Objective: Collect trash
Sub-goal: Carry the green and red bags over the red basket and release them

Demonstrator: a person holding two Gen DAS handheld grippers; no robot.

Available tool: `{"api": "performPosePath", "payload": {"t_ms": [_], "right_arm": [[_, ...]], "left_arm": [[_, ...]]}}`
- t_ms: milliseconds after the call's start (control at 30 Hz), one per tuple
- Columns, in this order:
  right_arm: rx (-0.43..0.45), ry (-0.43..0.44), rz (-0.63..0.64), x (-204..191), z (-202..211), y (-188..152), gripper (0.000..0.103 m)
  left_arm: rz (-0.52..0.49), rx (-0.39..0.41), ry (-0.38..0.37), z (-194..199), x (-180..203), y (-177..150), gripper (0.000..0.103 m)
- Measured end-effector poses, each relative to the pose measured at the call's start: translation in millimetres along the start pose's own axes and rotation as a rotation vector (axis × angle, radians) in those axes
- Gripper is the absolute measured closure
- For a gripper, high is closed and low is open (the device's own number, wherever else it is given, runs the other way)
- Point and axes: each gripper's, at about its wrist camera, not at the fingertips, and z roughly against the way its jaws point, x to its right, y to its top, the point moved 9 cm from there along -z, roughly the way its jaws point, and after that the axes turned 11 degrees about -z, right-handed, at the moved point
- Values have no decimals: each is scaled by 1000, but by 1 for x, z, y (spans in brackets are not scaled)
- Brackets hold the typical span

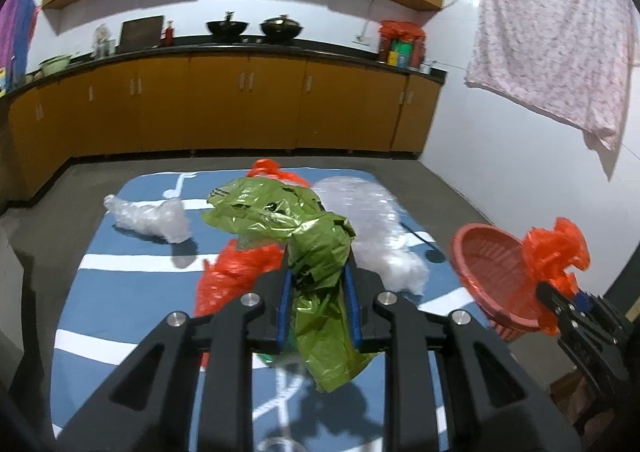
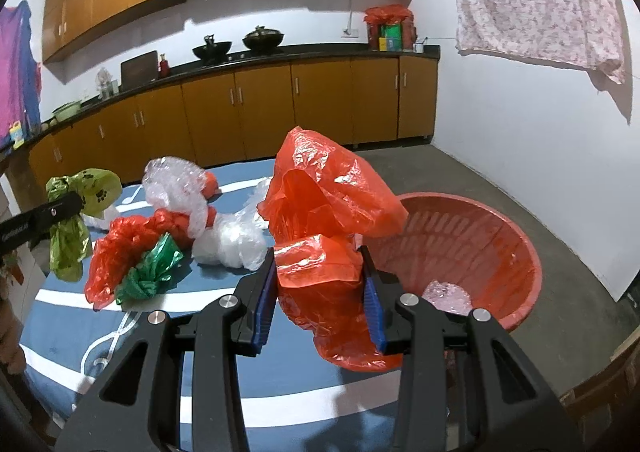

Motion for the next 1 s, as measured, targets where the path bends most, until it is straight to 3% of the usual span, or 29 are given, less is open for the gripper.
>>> {"api": "performPosePath", "payload": {"t_ms": [600,1000], "right_arm": [[60,-141,-86,82,11,30,64],[79,-179,-127,111,5,41,64]], "left_arm": [[-173,-6,-221,-23,139,9,80],[-227,27,-287,-34,186,22,80]]}}
